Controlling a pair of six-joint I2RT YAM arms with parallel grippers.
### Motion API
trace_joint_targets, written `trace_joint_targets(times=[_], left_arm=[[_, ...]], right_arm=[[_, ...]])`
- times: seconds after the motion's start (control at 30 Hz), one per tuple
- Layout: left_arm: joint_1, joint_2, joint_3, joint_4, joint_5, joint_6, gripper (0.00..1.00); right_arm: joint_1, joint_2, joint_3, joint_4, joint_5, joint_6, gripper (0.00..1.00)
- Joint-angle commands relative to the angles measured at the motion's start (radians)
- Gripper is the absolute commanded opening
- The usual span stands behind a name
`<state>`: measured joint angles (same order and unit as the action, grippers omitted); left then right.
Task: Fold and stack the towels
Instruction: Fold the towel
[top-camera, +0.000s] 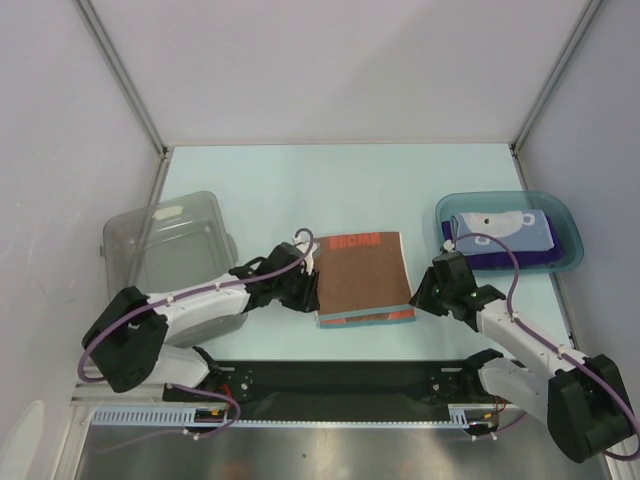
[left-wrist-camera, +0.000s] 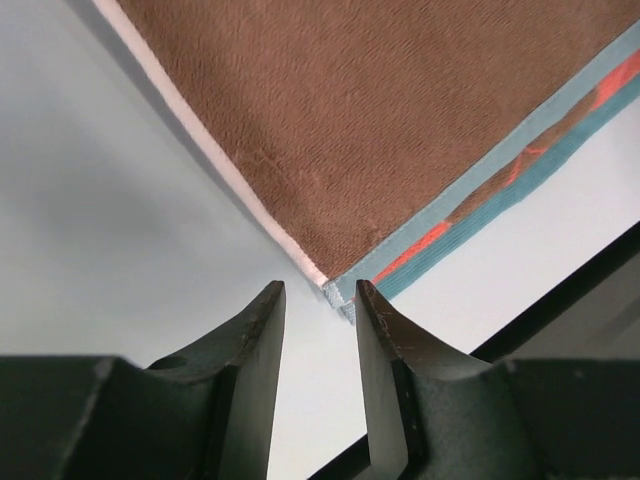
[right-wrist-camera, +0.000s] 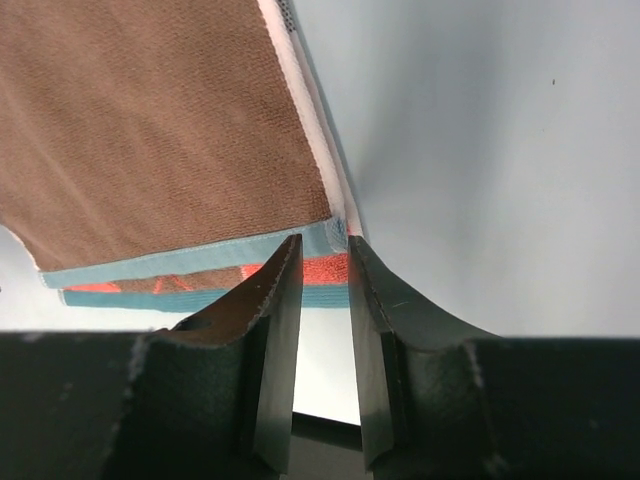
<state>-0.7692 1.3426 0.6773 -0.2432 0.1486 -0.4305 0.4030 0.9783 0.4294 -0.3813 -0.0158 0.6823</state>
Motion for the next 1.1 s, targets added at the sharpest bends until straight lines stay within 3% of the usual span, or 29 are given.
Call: trace_joint_targets(times=[0.0, 0.3, 0.57, 0.73, 0.77, 0.83, 1.07], left_arm=[[-0.004, 0.026, -0.038, 0.064, 0.006, -0.054, 0.39], [-0.019, 0.092, -0.048, 0.111, 0.011, -0.089, 0.35], [-0.027, 0.127, -0.048, 0.119, 0.003, -0.111, 0.33], [-0.03, 0.133, -0.036, 0.098, -0.009, -0.108, 0.17], [-0.03, 0.135, -0.024, 0.091, -0.011, -0.103, 0.09], [-0.03, 0.135, -0.006, 0.053, -0.033, -0.09, 0.0], [-0.039, 0.113, 0.077, -0.041, -0.061, -0.059, 0.0]], right_arm=[[0.005, 0.017, -0.007, 0.038, 0.01, 0.017, 0.3], [0.01, 0.014, -0.021, 0.055, 0.01, 0.017, 0.2], [0.016, 0.013, -0.029, 0.062, 0.01, 0.016, 0.19], [0.02, 0.013, -0.021, 0.061, 0.016, 0.011, 0.1], [0.02, 0.013, -0.018, 0.055, 0.016, 0.007, 0.07], [0.02, 0.013, -0.003, 0.048, 0.016, -0.001, 0.0], [0.02, 0.008, 0.034, 0.009, 0.016, -0.023, 0.0]])
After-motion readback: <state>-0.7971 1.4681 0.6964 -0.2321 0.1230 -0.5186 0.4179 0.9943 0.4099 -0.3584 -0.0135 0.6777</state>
